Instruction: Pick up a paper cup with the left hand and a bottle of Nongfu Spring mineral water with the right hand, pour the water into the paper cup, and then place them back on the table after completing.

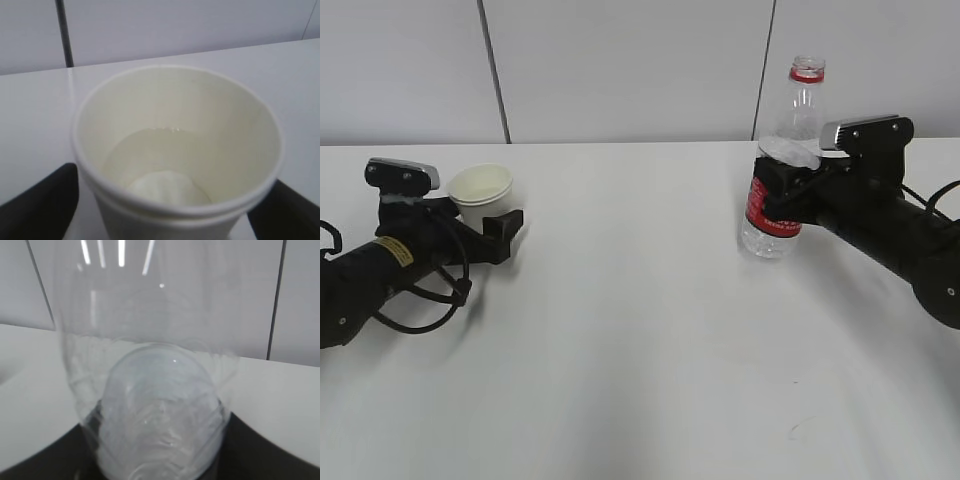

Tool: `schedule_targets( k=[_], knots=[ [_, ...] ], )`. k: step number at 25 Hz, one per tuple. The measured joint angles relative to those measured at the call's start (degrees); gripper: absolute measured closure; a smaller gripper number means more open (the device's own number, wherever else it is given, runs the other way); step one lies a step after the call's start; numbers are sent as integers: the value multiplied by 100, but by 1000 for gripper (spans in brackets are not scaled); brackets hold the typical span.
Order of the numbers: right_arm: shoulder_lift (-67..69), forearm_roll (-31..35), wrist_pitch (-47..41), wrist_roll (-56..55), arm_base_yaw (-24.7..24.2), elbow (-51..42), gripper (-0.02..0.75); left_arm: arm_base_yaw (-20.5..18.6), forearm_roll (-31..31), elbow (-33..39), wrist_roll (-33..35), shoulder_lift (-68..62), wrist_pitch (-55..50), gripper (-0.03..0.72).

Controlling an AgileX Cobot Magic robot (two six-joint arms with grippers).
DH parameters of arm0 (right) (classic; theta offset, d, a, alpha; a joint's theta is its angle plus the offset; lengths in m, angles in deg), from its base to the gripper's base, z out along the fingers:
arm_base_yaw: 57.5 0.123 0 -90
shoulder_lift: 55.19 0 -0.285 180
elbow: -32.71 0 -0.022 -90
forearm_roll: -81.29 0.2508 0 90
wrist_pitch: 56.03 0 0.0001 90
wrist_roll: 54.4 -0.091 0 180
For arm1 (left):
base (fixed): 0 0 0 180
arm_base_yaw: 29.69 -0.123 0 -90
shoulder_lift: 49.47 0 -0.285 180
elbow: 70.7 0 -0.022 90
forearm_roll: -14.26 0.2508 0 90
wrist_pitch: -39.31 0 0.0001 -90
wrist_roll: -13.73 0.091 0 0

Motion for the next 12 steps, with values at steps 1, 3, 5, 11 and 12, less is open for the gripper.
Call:
schedule_targets(
  k=[1, 3, 5, 11, 12],
  knots=[
    [0, 0, 0, 0, 0, 0, 403, 0, 0, 61, 0, 37, 6, 72],
    [0, 0, 0, 0, 0, 0, 403, 0, 0, 211, 0, 128, 19, 74],
    [0, 0, 0, 0, 0, 0, 403, 0, -4, 362, 0, 206, 126, 76],
    [0, 129, -13, 0, 0, 0, 403, 0, -40, 760, 0, 414, 392, 81],
    [0, 188, -13, 13, 0, 0, 403, 0, -57, 797, 0, 430, 409, 81]
  ],
)
